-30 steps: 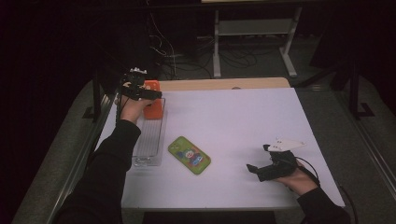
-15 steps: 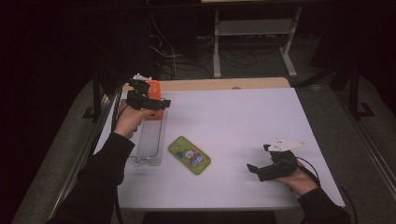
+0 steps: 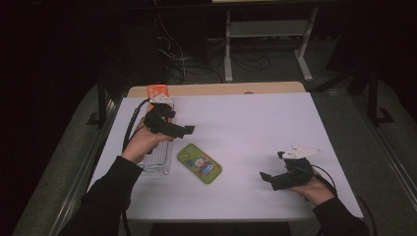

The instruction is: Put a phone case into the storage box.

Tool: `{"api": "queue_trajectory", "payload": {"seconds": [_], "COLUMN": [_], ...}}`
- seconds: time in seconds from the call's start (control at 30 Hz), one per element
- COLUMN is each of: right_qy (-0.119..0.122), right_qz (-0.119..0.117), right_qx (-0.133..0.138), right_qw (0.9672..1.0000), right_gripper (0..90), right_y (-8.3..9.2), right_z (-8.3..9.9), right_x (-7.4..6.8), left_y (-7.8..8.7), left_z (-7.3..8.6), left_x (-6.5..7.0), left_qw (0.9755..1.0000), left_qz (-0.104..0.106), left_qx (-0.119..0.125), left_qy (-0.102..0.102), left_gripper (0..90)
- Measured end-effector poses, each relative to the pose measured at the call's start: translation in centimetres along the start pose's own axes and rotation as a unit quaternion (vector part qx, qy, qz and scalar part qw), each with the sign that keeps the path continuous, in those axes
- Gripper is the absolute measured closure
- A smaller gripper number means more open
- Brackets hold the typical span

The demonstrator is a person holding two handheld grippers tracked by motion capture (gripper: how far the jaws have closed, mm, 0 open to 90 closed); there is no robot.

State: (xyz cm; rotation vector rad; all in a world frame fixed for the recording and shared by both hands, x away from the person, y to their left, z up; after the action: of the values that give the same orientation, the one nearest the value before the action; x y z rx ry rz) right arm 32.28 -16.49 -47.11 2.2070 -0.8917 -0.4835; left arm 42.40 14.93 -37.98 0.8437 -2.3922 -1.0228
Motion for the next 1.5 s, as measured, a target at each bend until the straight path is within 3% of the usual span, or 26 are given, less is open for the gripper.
{"api": "queue_trajectory", "payload": {"seconds": [0.07,0.1,0.27,0.3,0.37,0.5,0.83,1.1,1.5], "right_qy": [-0.002,-0.003,-0.016,-0.019,-0.023,-0.023,-0.006,0.009,0.015], "right_qz": [-0.001,-0.002,0.000,0.000,-0.001,-0.004,-0.026,-0.048,-0.058], "right_qx": [-0.001,0.000,-0.001,0.000,-0.002,-0.006,-0.025,-0.037,-0.060], "right_qw": [1.0000,1.0000,0.9999,0.9998,0.9997,0.9997,0.9993,0.9981,0.9964], "right_gripper": [0.3,0.3,0.3,0.3,0.3,0.3,0.3,0.3,0.3], "right_y": [0.0,0.0,0.0,0.0,-0.2,-0.8,-3.4,-5.9,-9.4], "right_z": [-0.1,-0.1,-0.6,-0.7,-1.1,-1.9,-5.0,-7.2,-9.5], "right_x": [0.1,0.1,0.1,0.1,-0.1,-0.6,-3.8,-6.2,-8.9], "left_y": [-0.3,-0.4,-0.4,-0.4,-0.4,-0.2,0.1,0.0,-0.2], "left_z": [0.5,0.9,1.9,2.0,2.3,2.7,2.6,2.5,2.4], "left_x": [0.6,0.8,2.1,2.3,2.4,2.2,1.9,2.0,2.0], "left_qw": [0.9999,0.9998,0.9990,0.9991,0.9988,0.9985,0.9983,0.9986,0.9986], "left_qz": [0.009,0.008,0.028,0.031,0.034,0.039,0.047,0.042,0.042], "left_qx": [0.002,-0.001,0.015,0.018,0.012,0.010,0.019,0.015,0.015], "left_qy": [-0.007,-0.021,-0.031,-0.024,-0.035,-0.036,-0.026,-0.027,-0.030], "left_gripper": [0.0,0.0,0.0,0.0,0.0,0.0,0.0,0.0,0.0]}}
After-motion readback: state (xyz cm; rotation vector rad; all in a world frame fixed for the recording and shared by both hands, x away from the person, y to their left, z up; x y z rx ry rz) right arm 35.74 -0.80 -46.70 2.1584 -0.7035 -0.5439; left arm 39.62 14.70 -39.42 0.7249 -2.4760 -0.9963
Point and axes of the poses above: each handheld gripper's, and its own axes: y roughly backward along the jaws, z roughly out of its underside, x roughly to its right, the point moved 7 cm from there along -y, roughly forward along the jaws, and after that the axes turned 10 degrees about -x, right-handed, at the moved point
